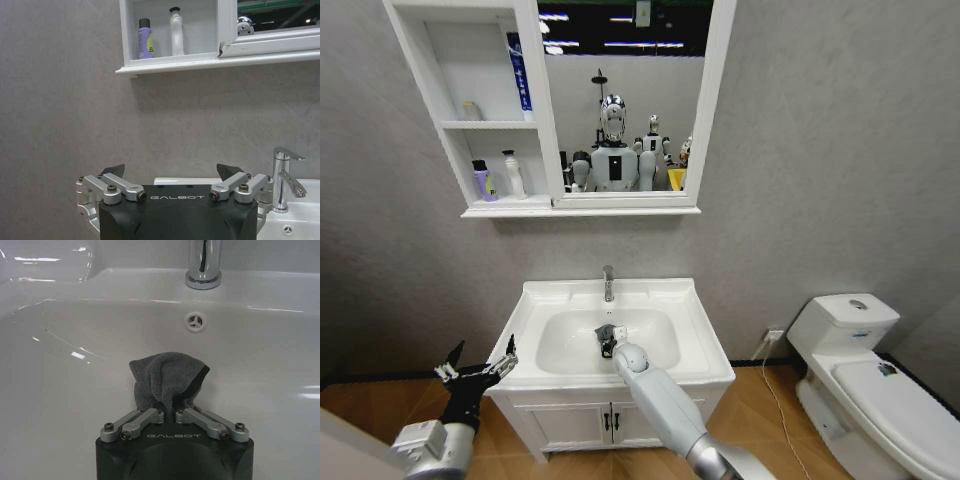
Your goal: Move facial cleanser and shampoo from washbasin to cabinet, then wipe washbasin with towel.
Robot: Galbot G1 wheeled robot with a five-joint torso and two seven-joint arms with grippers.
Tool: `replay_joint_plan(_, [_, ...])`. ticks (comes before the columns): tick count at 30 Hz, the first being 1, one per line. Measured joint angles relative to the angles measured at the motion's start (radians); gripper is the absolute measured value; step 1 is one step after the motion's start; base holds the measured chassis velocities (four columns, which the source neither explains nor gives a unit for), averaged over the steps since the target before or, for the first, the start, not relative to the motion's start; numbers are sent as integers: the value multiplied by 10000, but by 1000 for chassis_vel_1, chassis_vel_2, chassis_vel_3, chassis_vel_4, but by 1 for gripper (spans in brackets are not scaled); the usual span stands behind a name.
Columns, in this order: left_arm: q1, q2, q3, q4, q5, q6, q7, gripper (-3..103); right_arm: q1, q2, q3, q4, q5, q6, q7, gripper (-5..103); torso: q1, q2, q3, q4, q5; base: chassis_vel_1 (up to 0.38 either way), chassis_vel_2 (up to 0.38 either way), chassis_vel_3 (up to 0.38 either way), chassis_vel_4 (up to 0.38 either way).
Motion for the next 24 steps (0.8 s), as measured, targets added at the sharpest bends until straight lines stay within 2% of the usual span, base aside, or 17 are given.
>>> replay_joint_plan(6, [0,0,0,0,0,0,0,100,-46,-348,91,231,162,-71,33,5,0,0,0,-4,0,0,0,0,0])
replay_joint_plan(15, [0,0,0,0,0,0,0,100,-43,-18,123,-394,-47,267,-304,5,0,0,0,2,0,0,0,0,0])
replay_joint_plan(24, [0,0,0,0,0,0,0,100,140,0,-90,-864,159,690,-778,5,0,0,0,-1,0,0,0,0,0])
